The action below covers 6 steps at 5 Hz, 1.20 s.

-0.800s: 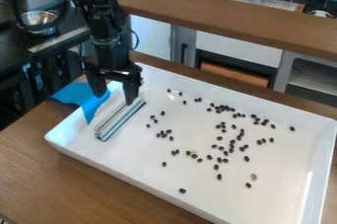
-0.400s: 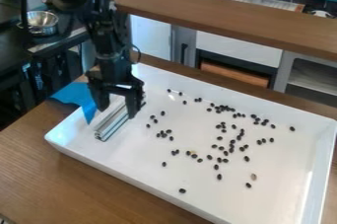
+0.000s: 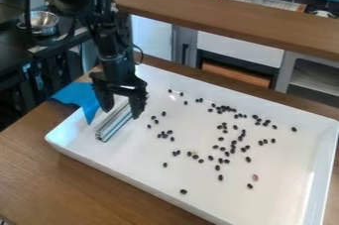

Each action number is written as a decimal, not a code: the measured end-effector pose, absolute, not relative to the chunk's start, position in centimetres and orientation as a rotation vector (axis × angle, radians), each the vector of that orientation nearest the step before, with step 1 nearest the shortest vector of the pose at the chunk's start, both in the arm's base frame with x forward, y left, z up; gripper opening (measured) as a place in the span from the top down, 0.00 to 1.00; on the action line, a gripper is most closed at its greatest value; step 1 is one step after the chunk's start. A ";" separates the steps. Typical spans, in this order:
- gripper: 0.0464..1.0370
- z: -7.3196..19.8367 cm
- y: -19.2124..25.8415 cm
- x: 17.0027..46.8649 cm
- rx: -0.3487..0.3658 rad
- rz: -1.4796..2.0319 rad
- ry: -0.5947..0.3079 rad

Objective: Sweep into pile

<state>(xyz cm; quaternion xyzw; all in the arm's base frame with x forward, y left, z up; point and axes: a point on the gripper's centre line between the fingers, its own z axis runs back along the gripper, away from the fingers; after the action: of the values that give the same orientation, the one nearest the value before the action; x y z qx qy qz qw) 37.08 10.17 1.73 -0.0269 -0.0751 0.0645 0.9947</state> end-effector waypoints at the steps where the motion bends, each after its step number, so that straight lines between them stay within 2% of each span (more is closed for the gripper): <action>1: 0.04 0.9 10.8 37.5 -0.022 0.147 -0.153; 2: 0.09 0.4 11.1 37.9 0.017 0.166 -0.146; 3: 0.38 -0.4 11.2 38.1 0.052 0.184 -0.108; 4: 0.66 0.1 11.3 38.4 0.051 0.186 -0.108; 5: 0.68 0.1 11.3 39.1 0.039 0.213 -0.095; 6: 0.68 0.7 11.4 41.2 0.011 0.261 -0.089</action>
<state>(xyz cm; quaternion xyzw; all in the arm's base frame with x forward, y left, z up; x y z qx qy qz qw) 41.21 11.38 0.74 0.0055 -0.0441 0.1303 0.9905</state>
